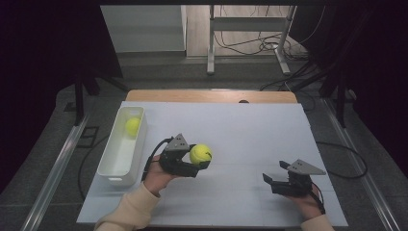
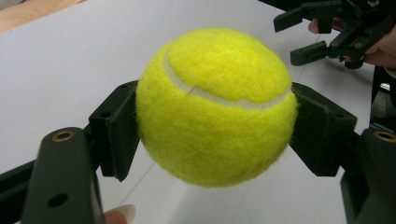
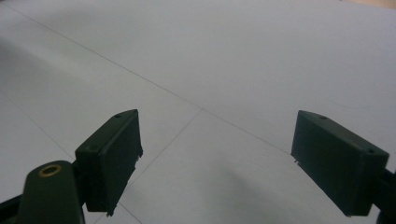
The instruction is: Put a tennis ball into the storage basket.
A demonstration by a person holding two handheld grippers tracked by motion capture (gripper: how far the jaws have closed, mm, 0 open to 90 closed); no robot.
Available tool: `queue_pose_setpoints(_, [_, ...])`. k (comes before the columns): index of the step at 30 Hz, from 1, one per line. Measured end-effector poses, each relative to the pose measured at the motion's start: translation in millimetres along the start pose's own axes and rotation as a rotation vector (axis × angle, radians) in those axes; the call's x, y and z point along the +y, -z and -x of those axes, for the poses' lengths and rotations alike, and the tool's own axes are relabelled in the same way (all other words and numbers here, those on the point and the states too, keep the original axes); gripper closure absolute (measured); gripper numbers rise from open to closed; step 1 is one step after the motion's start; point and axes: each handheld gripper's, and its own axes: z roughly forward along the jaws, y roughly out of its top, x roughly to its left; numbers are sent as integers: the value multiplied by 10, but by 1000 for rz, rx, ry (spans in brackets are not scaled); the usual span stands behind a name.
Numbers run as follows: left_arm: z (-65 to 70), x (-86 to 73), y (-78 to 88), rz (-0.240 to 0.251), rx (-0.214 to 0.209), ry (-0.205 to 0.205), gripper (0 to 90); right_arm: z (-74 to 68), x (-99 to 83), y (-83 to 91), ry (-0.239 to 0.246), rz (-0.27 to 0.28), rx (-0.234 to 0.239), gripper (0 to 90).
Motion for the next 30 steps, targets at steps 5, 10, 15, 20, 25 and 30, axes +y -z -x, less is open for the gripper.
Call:
queue_pose_setpoints(5, [-72, 19, 102, 24, 16, 15, 257, 5, -2, -1, 1, 0, -1, 164])
queue_pose_setpoints(10, [-131, 23, 194, 46, 35, 32, 257, 5, 0, 0, 2, -1, -1, 165])
queue_pose_setpoints(15, [-159, 22, 223, 51, 43, 38, 258, 9, -2, 1, 2, 0, -2, 165])
queue_pose_setpoints(20, [-191, 26, 267, 62, 56, 44, 257, 11, -4, -1, 5, -1, -2, 164])
queue_pose_setpoints(25, [-220, 27, 308, 70, 64, 49, 258, 11, -5, -3, 7, -3, -3, 165])
queue_pose_setpoints(30, [-246, 35, 363, 84, 74, 52, 258, 10, -5, -4, 7, -4, -4, 165])
